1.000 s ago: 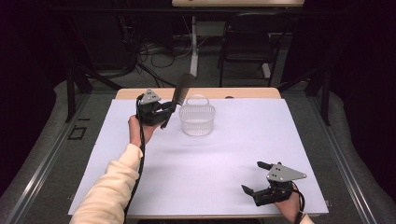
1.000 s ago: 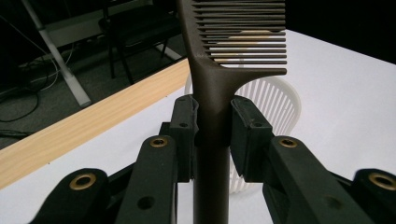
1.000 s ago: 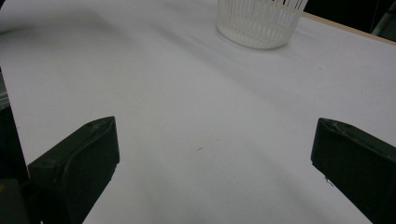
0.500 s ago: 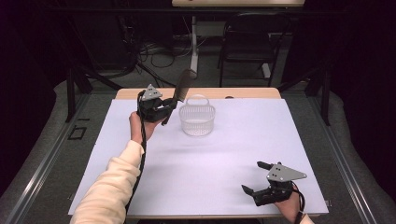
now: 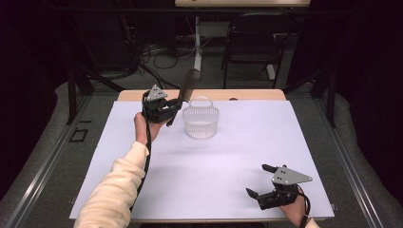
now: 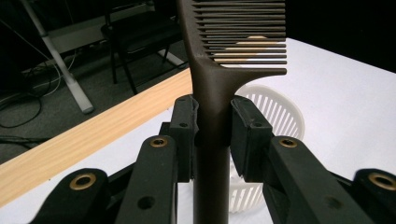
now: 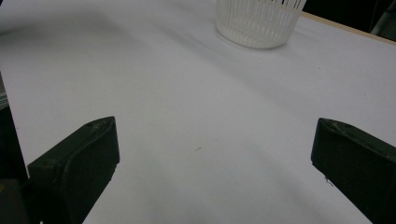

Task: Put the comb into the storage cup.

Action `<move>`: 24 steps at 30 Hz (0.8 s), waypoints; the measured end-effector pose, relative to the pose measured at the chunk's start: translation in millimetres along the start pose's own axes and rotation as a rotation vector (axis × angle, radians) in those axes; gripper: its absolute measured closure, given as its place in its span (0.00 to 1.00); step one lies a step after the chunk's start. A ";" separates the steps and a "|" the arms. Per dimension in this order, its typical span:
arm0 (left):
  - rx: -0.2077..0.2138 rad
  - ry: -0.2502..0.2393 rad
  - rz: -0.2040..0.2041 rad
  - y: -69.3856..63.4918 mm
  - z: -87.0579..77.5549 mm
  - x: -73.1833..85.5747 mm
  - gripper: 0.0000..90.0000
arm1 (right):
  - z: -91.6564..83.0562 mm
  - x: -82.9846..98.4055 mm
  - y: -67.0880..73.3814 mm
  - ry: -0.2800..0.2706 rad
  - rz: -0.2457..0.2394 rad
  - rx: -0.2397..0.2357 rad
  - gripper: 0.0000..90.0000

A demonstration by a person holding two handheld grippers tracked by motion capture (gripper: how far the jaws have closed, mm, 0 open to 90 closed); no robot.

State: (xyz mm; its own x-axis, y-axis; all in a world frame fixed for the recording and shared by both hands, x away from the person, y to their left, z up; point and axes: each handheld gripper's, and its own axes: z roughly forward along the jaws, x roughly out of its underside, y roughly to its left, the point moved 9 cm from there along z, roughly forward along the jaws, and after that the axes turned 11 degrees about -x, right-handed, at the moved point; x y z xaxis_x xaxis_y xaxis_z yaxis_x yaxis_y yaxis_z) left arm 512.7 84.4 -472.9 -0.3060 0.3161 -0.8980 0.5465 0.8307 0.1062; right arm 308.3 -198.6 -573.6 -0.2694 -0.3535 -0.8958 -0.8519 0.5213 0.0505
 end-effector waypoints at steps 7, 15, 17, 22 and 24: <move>-0.008 -0.003 -0.006 1.7 1.2 -3.9 0.81 | 0.1 0.0 0.0 0.000 -0.002 0.001 0.01; -0.007 -0.005 -0.008 0.2 3.7 -6.6 0.81 | 0.1 -0.2 0.2 0.000 -0.002 0.001 0.01; -0.008 -0.007 -0.010 -0.2 4.0 -7.7 0.80 | 0.0 -0.2 0.3 -0.001 -0.001 0.001 0.01; -0.015 -0.011 -0.011 -0.3 5.8 -11.4 0.80 | 0.2 0.0 0.1 0.000 0.001 0.002 0.01; -0.015 -0.013 -0.015 -1.5 7.4 -13.3 0.80 | 0.2 -0.1 0.0 0.000 0.000 0.003 0.01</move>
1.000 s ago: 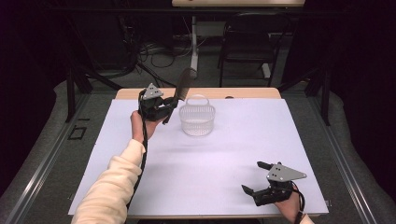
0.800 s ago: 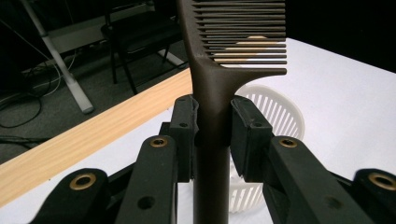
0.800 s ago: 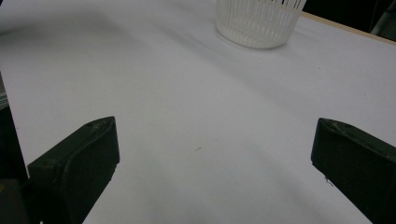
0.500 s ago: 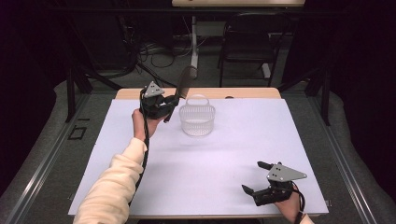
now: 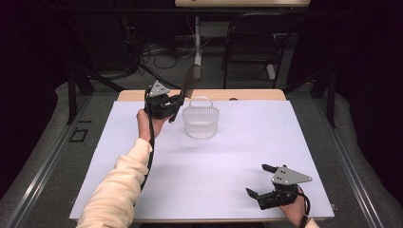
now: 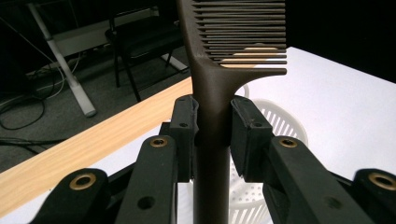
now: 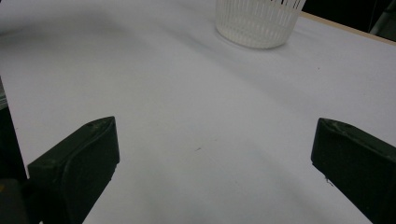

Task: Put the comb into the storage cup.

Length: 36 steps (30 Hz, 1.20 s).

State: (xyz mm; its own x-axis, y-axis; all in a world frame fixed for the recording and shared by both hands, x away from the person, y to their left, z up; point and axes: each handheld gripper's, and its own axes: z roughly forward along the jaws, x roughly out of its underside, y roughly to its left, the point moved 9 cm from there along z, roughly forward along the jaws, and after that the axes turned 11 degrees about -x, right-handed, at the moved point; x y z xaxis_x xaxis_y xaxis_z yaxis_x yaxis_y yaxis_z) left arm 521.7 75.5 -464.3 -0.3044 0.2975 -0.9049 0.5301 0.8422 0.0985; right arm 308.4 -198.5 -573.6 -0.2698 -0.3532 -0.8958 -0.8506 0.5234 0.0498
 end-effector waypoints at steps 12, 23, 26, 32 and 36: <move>0.004 -0.006 0.000 -9.5 9.4 -7.5 0.80 | -0.4 -0.1 0.2 0.000 -0.003 0.000 0.01; -0.001 -0.015 -0.002 -13.4 15.0 -11.5 0.80 | -0.3 -0.1 0.2 -0.001 -0.003 -0.001 0.01; -0.006 -0.020 -0.005 -13.1 15.6 -12.1 0.80 | -0.3 0.0 0.1 -0.001 -0.002 -0.001 0.01; -0.016 -0.026 -0.008 -12.3 17.3 -13.8 0.80 | -0.2 0.1 -0.1 -0.001 -0.003 -0.002 0.01; -0.021 -0.031 -0.008 -12.2 17.9 -15.6 0.80 | 0.1 0.1 0.0 -0.001 -0.002 -0.002 0.01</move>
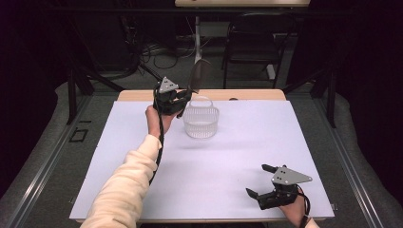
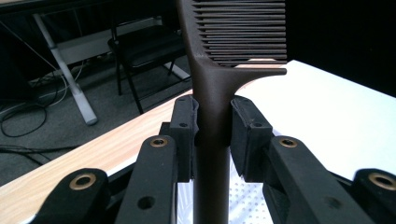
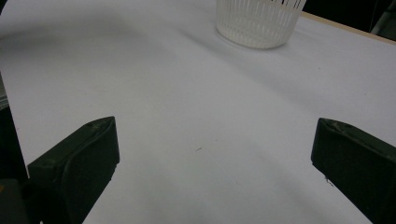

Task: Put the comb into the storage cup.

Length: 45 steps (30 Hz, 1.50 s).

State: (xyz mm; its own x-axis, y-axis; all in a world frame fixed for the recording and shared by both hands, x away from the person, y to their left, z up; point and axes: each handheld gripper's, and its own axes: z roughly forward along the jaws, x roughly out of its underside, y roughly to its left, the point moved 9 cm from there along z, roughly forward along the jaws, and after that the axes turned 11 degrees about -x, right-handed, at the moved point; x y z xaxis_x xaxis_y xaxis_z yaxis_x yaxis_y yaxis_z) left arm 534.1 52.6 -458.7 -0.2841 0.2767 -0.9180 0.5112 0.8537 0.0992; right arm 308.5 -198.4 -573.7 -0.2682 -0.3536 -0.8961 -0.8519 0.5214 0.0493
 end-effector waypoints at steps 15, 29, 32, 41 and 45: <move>-0.014 -0.026 -0.009 -2.0 3.2 -5.8 0.80 | -0.1 0.1 -0.2 0.000 0.000 0.000 0.01; -0.024 -0.047 -0.020 -5.1 8.0 -6.0 0.81 | -0.6 0.0 -0.1 -0.001 -0.001 -0.001 0.01; -0.024 -0.052 -0.026 -5.8 9.3 -5.5 0.80 | -0.7 0.0 -0.1 -0.001 -0.001 -0.001 0.01; -0.039 -0.077 -0.049 -6.1 12.7 -5.1 0.80 | -0.6 0.0 -0.1 -0.001 -0.001 -0.001 0.01; -0.041 -0.082 -0.059 -6.6 14.8 -4.3 0.80 | -0.8 -0.1 0.0 -0.001 -0.001 -0.001 0.01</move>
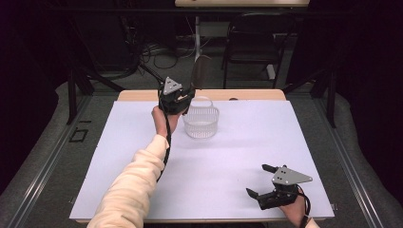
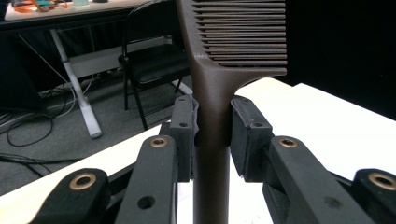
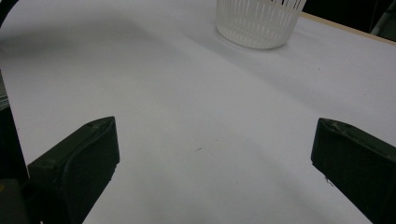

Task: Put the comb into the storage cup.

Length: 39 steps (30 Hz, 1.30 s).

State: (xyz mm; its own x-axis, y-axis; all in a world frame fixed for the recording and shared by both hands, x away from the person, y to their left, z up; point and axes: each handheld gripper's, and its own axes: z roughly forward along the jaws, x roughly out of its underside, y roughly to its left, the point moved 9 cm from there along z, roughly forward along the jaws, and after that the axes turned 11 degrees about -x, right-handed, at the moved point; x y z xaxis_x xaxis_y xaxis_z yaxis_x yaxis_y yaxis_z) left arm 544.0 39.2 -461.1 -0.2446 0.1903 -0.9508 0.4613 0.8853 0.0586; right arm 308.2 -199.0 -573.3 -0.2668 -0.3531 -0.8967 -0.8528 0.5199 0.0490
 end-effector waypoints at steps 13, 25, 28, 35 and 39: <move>-0.004 -0.014 -0.031 -2.8 5.5 4.3 0.80 | -0.3 -0.3 -0.1 -0.004 0.000 0.000 0.01; 0.004 -0.013 -0.044 -4.6 8.8 8.4 0.80 | -0.4 0.1 0.0 -0.002 0.003 0.000 0.01; 0.005 -0.010 -0.047 -4.9 9.1 9.0 0.80 | -0.4 0.0 0.1 -0.001 0.003 -0.001 0.01; 0.024 -0.007 -0.047 -7.2 10.6 10.9 0.80 | -0.5 -0.1 0.1 -0.002 0.003 -0.001 0.01; 0.029 -0.003 -0.045 -7.7 11.5 12.3 0.80 | -0.6 -0.1 0.1 -0.003 0.003 0.000 0.01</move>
State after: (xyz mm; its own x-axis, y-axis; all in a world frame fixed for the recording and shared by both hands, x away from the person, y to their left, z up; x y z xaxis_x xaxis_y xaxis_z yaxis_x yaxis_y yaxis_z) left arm 547.2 29.8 -476.7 -0.2630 0.1490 -0.9532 0.4740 0.8805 0.0068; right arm 307.9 -199.4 -572.9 -0.2680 -0.3489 -0.8980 -0.8521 0.5207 0.0519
